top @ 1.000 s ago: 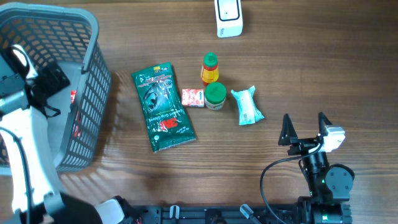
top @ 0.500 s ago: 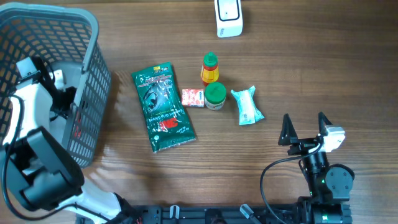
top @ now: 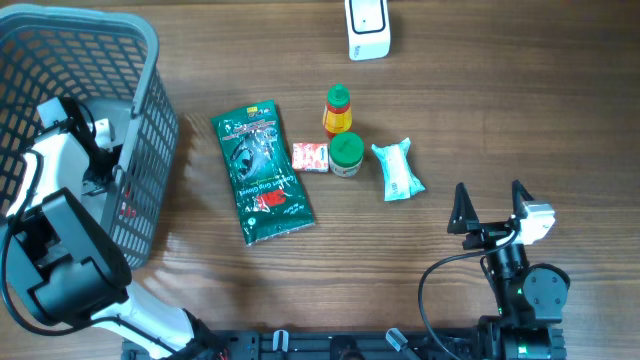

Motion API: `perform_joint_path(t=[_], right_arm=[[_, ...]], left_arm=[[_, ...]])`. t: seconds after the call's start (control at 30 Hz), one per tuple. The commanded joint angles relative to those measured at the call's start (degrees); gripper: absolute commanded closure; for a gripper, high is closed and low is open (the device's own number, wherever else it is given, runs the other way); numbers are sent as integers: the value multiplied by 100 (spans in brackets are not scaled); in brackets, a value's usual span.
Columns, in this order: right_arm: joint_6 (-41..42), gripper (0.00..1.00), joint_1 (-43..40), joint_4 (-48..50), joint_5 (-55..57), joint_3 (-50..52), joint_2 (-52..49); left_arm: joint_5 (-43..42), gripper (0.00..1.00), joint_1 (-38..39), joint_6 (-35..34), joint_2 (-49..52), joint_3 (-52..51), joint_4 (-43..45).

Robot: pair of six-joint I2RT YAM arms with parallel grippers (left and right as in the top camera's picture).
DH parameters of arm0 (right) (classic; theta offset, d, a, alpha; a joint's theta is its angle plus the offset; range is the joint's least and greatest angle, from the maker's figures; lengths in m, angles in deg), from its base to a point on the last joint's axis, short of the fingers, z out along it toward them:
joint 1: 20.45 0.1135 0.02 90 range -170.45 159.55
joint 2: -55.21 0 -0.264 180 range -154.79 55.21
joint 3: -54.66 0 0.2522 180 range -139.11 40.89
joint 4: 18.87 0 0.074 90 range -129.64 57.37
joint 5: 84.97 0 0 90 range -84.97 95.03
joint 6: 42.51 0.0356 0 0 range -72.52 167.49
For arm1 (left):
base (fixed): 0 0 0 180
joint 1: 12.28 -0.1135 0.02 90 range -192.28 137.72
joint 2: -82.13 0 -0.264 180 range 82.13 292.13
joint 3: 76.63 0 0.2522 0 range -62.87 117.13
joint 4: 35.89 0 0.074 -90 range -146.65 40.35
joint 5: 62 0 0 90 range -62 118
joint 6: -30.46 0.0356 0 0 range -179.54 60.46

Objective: Scan the item barcode
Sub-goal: 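Reach into the basket and grasp the red Nescafe 3in1 stick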

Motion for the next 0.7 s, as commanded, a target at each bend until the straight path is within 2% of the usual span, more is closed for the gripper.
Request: perform_joint_path(t=[0.0,0.13,0.37,0.67], right_arm=[[-57,0,22,26,37,11,46],[-57,0,22,24,37,11,46],[-57,0,22,26,37,11,46],[-59,0,22,26,37,11,46]], left_arm=[[39,96,-50,28,146,-142,-87],[42,96,-52,28,-20,120,-275],[188,96,-50,22,-1029,1375,-828],[166,96,175,-367,-2841,1742,-310]])
